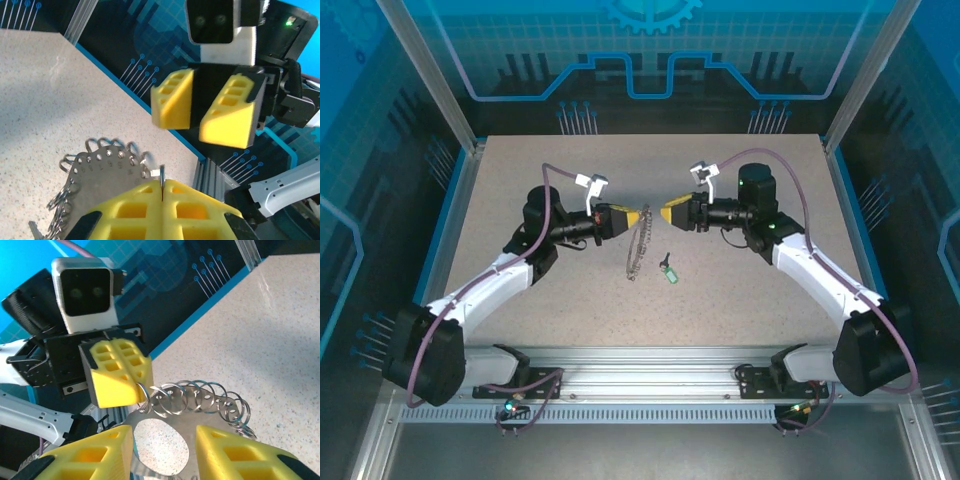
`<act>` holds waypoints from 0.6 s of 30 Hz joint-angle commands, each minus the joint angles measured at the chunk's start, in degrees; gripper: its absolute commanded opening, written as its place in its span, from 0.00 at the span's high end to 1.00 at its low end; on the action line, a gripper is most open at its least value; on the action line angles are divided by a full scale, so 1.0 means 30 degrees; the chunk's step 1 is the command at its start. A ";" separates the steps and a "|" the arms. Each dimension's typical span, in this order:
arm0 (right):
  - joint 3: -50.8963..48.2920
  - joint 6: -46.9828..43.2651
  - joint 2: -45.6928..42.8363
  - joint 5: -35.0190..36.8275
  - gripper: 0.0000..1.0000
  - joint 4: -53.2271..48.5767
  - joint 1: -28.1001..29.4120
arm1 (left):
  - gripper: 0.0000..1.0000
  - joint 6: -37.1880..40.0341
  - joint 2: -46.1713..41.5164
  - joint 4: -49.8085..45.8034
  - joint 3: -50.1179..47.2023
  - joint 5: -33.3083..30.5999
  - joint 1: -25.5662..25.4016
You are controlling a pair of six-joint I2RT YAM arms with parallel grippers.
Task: Put the keys on the keyring
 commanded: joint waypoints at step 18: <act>0.0292 0.0944 -0.0079 0.1285 0.62 0.1880 0.2470 | 1.00 0.2868 -0.1055 0.5769 -0.1487 -0.0793 -0.0157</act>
